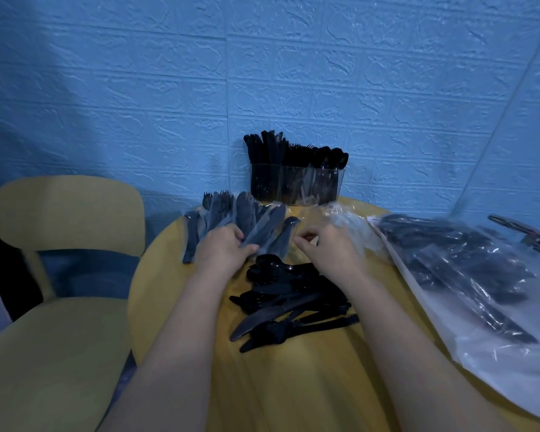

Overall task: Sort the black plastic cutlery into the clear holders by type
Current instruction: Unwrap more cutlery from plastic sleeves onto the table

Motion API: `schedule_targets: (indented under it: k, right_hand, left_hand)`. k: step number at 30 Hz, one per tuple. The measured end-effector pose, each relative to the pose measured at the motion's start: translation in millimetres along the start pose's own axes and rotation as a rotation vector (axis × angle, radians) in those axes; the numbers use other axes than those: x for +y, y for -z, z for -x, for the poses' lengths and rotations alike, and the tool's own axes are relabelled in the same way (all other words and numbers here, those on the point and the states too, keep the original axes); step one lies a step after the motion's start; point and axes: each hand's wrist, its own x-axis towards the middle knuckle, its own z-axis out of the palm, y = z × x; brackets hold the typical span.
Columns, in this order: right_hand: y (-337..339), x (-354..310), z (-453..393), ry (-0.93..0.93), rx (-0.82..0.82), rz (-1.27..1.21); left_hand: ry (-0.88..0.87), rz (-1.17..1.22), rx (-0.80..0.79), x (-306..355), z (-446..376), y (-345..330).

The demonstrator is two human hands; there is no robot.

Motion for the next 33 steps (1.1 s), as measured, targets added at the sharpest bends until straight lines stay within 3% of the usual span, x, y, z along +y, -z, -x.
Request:
schedule_targets:
  k: [3,6,11,14,17,20,23,26,31,33]
  right_hand:
    - [1,1,2,0.024,0.01,-0.006]
    - [3,0,2,0.041,0.029,-0.079]
    - [9,-3,-1,0.296,0.31,-0.082]
    - [22,-6,0,0.463,0.412,0.074]
    - [32,-10,2,0.478,0.248,0.151]
    - [35,-14,4,0.335,0.098,-0.006]
    - [37,-19,5,0.179,0.149,-0.344]
    - [38,-26,7,0.101,0.132,-0.712]
    - [32,-30,9,0.057,0.114,-0.821]
    - [27,-26,7,0.062,0.17,-0.727]
  left_hand:
    - [0.008,0.024,0.029,1,0,2]
    - [-0.054,0.11,0.166,5,1,5]
    - [-0.286,0.399,0.382,10,2,12]
    - [-0.45,0.531,0.308,17,7,15]
    - [-0.546,0.63,0.232,26,12,13]
    - [-0.529,0.816,0.193,34,18,13]
    - [-0.374,1.095,0.133,43,24,14]
    - [-0.277,1.119,-0.007,50,29,13]
    - [-0.28,1.092,-0.199,49,31,7]
    - [-0.286,1.057,-0.198,46,29,8]
